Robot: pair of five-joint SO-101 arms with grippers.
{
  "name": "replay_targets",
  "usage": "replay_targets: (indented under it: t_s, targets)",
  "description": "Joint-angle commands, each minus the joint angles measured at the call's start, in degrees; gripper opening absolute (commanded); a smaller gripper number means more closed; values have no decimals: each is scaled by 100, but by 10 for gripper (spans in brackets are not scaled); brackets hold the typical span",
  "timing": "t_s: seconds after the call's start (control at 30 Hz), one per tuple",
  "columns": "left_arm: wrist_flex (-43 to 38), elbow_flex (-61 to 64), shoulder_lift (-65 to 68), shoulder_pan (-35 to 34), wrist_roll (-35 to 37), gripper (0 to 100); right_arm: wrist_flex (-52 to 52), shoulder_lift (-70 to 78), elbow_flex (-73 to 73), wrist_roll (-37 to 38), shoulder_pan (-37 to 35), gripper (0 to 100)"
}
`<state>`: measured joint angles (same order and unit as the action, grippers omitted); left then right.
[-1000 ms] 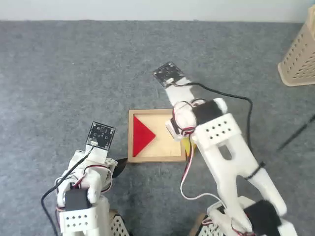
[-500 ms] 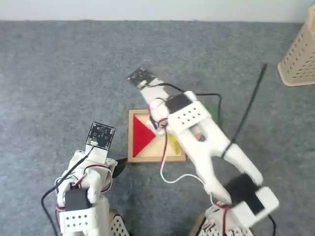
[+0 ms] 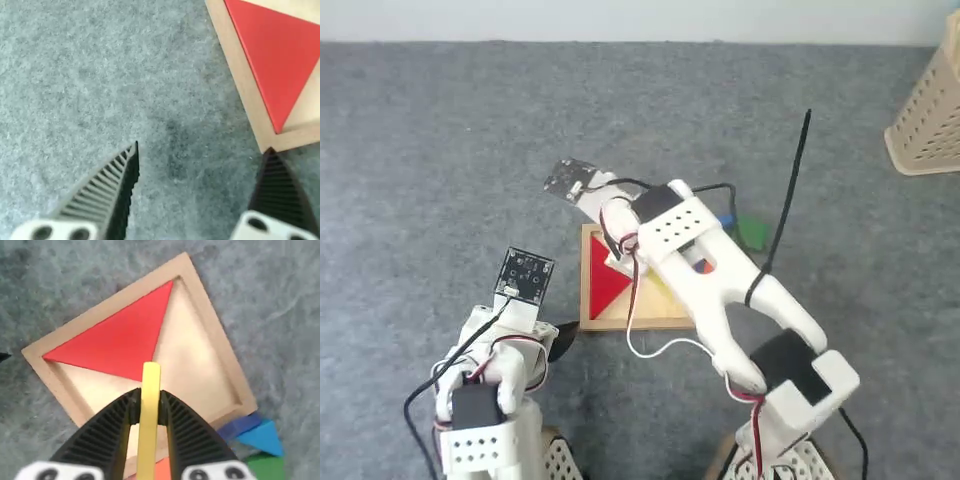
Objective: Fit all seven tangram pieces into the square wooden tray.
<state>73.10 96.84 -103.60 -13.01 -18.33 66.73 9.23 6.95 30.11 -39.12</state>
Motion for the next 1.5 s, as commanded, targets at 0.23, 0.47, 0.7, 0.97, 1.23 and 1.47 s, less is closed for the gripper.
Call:
replay_targets:
  t_s: [0.23,0.47,0.7,0.97,1.23,1.47]
  targets:
    - [0,-31,-79,26,-26,353,163,505,-1073,141,488,6]
    - [0,-31,-79,26,-26,353,760,-356,-967,-1741,664,6]
    - [0,-31,-79,26,-26,353,884,-488,-976,-2716,734,6]
    - [0,-31,-79,26,-26,353,321,-479,-976,-1512,716,6]
    - [0,-31,-79,26,-26,353,127,-1077,-457,-1679,857,6]
    - [0,-31,-79,26,-26,353,-444,-2334,923,-1415,426,6]
